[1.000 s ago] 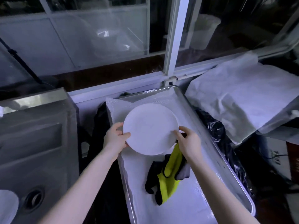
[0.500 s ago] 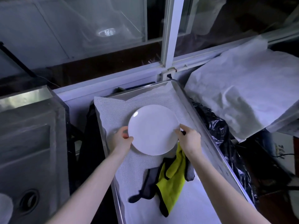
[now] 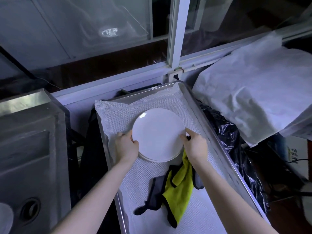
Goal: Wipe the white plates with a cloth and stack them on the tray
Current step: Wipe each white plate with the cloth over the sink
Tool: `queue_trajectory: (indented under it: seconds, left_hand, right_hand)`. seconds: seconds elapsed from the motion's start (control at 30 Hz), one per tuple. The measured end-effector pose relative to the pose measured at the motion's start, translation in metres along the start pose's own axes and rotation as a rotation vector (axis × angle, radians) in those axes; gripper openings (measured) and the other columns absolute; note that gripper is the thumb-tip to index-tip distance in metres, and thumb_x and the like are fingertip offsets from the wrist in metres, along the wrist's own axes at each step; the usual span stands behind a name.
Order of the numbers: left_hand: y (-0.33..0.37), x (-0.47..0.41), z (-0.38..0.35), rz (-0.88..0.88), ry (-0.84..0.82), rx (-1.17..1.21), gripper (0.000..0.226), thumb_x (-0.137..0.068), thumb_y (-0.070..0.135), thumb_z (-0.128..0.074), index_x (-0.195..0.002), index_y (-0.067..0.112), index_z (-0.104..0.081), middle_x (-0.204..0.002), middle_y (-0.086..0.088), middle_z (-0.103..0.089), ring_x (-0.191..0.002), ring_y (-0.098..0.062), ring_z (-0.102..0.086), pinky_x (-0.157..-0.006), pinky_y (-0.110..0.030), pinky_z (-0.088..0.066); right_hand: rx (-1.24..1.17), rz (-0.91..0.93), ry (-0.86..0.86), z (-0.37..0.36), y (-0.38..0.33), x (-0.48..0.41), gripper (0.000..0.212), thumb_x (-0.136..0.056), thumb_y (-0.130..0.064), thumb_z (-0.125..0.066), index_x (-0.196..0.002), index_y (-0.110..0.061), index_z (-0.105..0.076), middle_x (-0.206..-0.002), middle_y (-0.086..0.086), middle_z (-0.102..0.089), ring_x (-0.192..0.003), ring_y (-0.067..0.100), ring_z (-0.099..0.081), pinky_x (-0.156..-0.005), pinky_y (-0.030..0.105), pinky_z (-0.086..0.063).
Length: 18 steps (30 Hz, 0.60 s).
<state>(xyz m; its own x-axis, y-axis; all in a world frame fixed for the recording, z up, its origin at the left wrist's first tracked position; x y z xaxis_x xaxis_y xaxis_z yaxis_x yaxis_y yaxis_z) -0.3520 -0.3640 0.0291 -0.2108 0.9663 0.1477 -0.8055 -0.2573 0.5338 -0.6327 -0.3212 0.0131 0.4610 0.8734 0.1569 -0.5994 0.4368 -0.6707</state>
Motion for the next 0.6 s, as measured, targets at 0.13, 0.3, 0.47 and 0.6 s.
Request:
queue_trajectory:
  seconds: [0.13,0.3,0.47,0.6]
  left_hand:
    - [-0.003,0.003,-0.001,-0.011,-0.039,0.036,0.026,-0.089,0.010,-0.067,-0.114,0.015,-0.072,-0.106,-0.006,-0.056,-0.087,-0.018,-0.049,-0.075,-0.026,-0.034]
    - [-0.009,0.014,0.015,-0.012,-0.066,0.204,0.047,-0.087,0.017,-0.076,-0.133,0.018,-0.064,-0.113,-0.001,-0.051,-0.095,-0.019,-0.060,-0.086,-0.020,-0.043]
    - [0.017,0.053,0.028,-0.114,-0.452,0.753,0.025,-0.090,0.010,-0.074,-0.108,0.027,-0.072,-0.109,0.005,-0.074,-0.103,-0.012,-0.068,-0.083,-0.007,-0.048]
    - [0.011,0.086,0.055,-0.164,-0.661,0.903,0.037,-0.077,0.019,-0.075,-0.113,0.021,-0.068,-0.110,0.010,-0.076,-0.109,-0.003,-0.068,-0.092,-0.016,-0.051]
  right_hand:
    - [-0.058,-0.059,0.027,0.006,-0.001,0.008,0.037,-0.094,-0.029,-0.055,-0.130,-0.025,-0.059,-0.064,-0.002,-0.061,-0.074,0.027,-0.063,-0.070,0.041,-0.055]
    - [-0.250,0.049,0.146,0.028,-0.033,0.041,0.028,-0.090,-0.025,-0.064,-0.117,-0.021,-0.066,-0.067,-0.005,-0.063,-0.070,0.016,-0.062,-0.073,0.028,-0.050]
    - [-0.509,0.216,-0.071,0.022,-0.113,0.084,0.018,-0.086,-0.016,-0.069,-0.098,-0.030,-0.070,-0.071,-0.004,-0.069,-0.065,0.008,-0.065,-0.063,0.014,-0.047]
    - [-0.625,0.329,-0.199,0.018,-0.186,0.120,0.019,-0.086,-0.013,-0.069,-0.097,-0.028,-0.071,-0.079,0.002,-0.071,-0.078,0.014,-0.068,-0.073,0.021,-0.053]
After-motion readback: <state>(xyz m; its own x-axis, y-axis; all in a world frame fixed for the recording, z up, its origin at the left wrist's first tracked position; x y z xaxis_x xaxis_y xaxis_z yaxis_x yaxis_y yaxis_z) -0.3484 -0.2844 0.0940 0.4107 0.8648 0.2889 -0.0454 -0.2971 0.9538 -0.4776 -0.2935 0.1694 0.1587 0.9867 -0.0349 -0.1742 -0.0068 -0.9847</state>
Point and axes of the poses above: each hand's wrist, its own x-axis away from the middle knuckle, its own z-axis out of the back of the hand, y = z × x, the point moved 9 cm from there along -x, towards the middle knuckle
